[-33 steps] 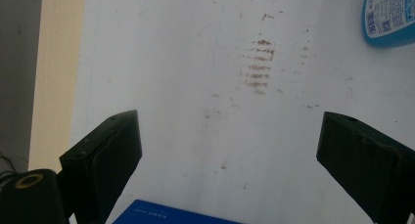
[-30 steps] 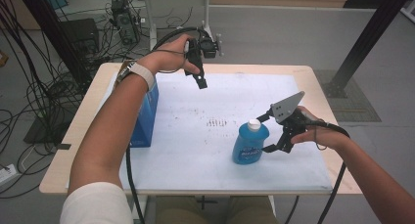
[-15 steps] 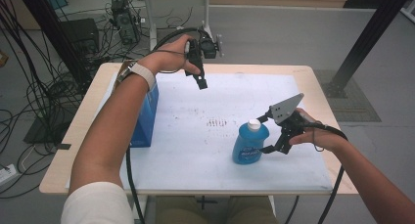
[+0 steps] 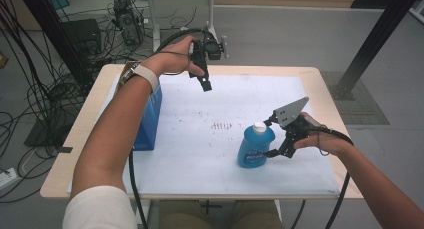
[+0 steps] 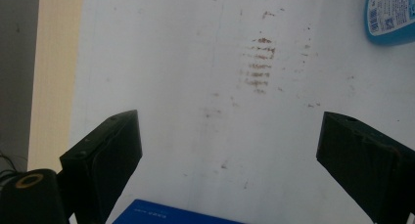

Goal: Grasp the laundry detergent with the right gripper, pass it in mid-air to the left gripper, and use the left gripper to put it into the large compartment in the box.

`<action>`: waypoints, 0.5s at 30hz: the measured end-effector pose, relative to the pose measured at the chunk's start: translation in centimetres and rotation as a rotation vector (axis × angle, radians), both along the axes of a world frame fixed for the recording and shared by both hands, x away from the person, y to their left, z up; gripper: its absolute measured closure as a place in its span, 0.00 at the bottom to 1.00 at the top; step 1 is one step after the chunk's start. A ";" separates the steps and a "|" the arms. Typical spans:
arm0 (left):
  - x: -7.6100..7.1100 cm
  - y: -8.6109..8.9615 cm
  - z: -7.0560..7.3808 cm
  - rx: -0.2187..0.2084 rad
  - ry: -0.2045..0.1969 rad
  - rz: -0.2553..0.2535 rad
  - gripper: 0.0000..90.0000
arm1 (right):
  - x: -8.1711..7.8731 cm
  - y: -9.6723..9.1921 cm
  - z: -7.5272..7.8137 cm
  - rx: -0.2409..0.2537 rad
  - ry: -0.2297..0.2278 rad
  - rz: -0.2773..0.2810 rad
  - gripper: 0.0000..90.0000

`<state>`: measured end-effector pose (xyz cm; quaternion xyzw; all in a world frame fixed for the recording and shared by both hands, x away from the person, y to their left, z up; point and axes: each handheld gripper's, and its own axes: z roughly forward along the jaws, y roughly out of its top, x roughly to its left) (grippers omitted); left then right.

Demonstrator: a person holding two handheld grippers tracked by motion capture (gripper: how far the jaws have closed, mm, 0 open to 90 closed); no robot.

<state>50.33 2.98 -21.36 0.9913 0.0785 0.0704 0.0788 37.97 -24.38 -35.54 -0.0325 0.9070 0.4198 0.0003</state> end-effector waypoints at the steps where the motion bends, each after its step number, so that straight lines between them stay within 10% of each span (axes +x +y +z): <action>1: 0.0 0.0 0.0 0.000 0.000 0.000 0.11 | 0.0 0.0 0.0 0.000 -0.001 0.001 0.08; 15: 0.0 0.0 0.0 0.004 0.001 -0.002 0.11 | 0.0 0.2 -0.4 0.013 0.005 0.004 0.09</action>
